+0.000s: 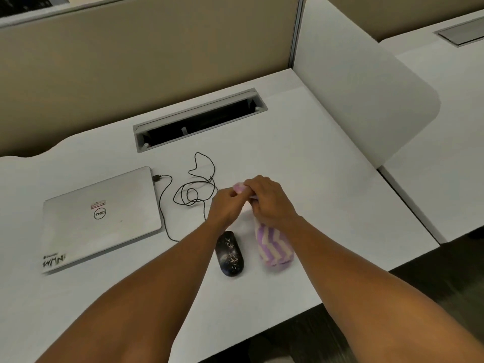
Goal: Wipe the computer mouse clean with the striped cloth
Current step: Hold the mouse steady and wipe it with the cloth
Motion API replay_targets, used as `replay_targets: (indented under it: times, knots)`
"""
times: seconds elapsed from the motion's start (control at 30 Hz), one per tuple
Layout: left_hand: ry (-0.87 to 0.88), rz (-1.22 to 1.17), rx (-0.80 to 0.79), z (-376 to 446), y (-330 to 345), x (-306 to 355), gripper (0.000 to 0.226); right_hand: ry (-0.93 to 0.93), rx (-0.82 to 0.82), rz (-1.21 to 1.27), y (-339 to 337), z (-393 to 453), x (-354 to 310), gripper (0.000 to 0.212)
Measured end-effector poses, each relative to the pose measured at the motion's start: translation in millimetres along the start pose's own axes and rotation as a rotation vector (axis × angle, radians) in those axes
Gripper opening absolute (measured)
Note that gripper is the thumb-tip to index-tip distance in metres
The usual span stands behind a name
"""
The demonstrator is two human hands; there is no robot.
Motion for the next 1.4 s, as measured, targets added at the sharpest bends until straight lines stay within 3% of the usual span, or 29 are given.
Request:
replay_targets:
  times: [0.23,0.5,0.8,1.3,1.4]
  knots:
    - [0.091,0.226,0.239,-47.3,-46.2,-50.2,0.065,0.005,-0.081,-0.079,25.3,1.7,-7.0,0.024]
    - [0.030,0.434,0.127,-82.0,-41.8,-105.0,0.107,0.072,-0.315,-0.179,63.3,-1.8,-8.8,0.036]
    - [0.213,0.678,0.147,-99.1,-22.3,-106.3,0.105,0.085,-0.421,-0.235,82.8,-10.6,-14.3,0.040]
    - [0.071,0.574,0.039,-94.6,-6.5,-125.0,0.130,0.111,-0.429,-0.328,100.9,-22.0,-11.3,0.045]
    - [0.087,0.572,0.021,-91.8,-7.2,-125.6,0.126,0.116,-0.424,-0.308,101.8,-23.2,-12.2,0.045]
Point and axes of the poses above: each hand's wrist, its own z-axis towards the middle knuckle, its own y-axis out of the palm, x = y × z, the point moved 5 cm from there along z, towards the middle knuckle, and after that the axes turned 13 degrees about -x, right-handed, at the moved point
